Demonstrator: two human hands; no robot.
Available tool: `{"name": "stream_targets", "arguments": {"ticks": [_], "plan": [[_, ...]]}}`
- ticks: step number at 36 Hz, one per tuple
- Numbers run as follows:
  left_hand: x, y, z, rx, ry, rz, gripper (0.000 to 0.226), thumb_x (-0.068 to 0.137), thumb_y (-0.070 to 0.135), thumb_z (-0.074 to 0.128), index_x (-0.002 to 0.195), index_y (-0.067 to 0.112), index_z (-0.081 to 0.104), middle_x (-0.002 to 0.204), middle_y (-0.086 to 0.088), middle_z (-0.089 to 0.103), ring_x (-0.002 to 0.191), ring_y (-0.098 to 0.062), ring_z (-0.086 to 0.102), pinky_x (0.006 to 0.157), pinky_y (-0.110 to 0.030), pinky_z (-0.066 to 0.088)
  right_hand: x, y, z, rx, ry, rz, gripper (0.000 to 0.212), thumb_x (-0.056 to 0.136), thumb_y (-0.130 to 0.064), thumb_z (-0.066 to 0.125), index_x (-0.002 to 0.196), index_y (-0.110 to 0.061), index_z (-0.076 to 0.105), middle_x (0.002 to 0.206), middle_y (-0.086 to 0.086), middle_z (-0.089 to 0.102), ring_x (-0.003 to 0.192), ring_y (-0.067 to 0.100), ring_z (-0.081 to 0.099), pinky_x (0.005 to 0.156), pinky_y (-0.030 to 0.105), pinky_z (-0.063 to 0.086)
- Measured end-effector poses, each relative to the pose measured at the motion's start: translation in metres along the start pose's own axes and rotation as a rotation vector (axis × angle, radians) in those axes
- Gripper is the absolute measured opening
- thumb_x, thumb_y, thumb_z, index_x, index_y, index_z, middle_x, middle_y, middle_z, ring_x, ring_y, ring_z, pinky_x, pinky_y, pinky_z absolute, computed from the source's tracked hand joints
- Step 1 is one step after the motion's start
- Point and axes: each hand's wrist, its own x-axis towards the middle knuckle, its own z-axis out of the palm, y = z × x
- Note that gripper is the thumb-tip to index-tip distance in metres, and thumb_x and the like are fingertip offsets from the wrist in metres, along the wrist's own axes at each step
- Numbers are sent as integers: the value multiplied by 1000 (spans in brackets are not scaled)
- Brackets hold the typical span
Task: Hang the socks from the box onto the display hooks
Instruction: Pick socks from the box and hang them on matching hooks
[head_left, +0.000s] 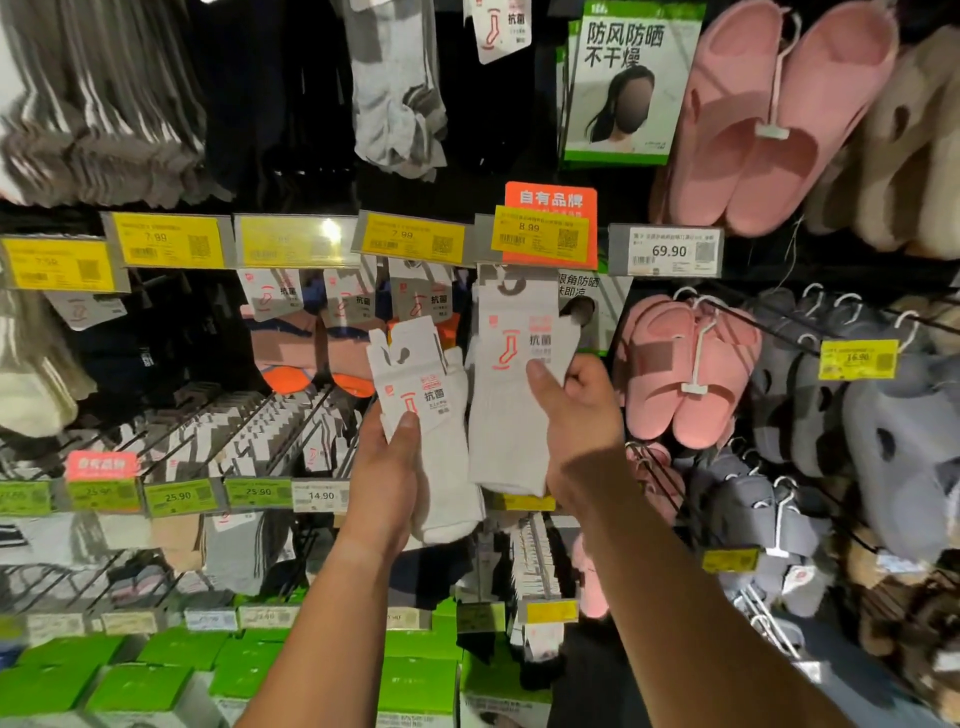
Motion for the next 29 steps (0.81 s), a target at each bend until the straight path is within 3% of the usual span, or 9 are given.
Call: {"name": "stream_targets", "arguments": {"ticks": [6,11,13,20,25,29], "plan": [[0,1,2,38,-5,26,32,108,10,42,137,16,54,119,6,73,113,-9,68,84,-17,53,22,-13,4,-23,-9,-57,12,93,-14,67,93,-10,56,94,7,73,96,28,68,88,53,54],[-1,4,2,42,-4,28,33,108,12,42,138,19,54,120,7,73,113,-9,68,84,-18,52,35,-15,6,-80,27,-48,25,90,-22,71,87,-6,52,76,2,55,76,15,48,73,28,41],[-2,6,1,19,1,15,31,108,11,43,136,18,54,116,8,74,110,-8,69,81,-16,54,36,-12,4,-109,50,-58,27,91,-20,70,79,-11,48,64,-5,46,65,10,40,60,20,36],[-3,8,-3,20,12,-4,30,108,13,44,135,17,54,117,5,74,109,-11,70,83,-20,55,44,-6,5,-151,72,-28,22,91,-20,71,85,-10,52,76,7,45,72,17,41,66,29,34],[-4,9,-2,30,5,-5,31,107,13,44,136,17,54,123,2,72,113,-14,68,96,-31,52,73,-10,22,-274,152,46,44,90,-24,71,69,-21,32,66,-4,34,60,14,34,54,26,29],[-3,11,-1,49,-1,-2,31,107,14,45,136,20,55,122,4,72,114,-13,68,100,-35,50,88,-5,26,-359,173,109,27,89,-29,72,87,-15,49,90,0,56,86,21,53,76,27,40]]}}
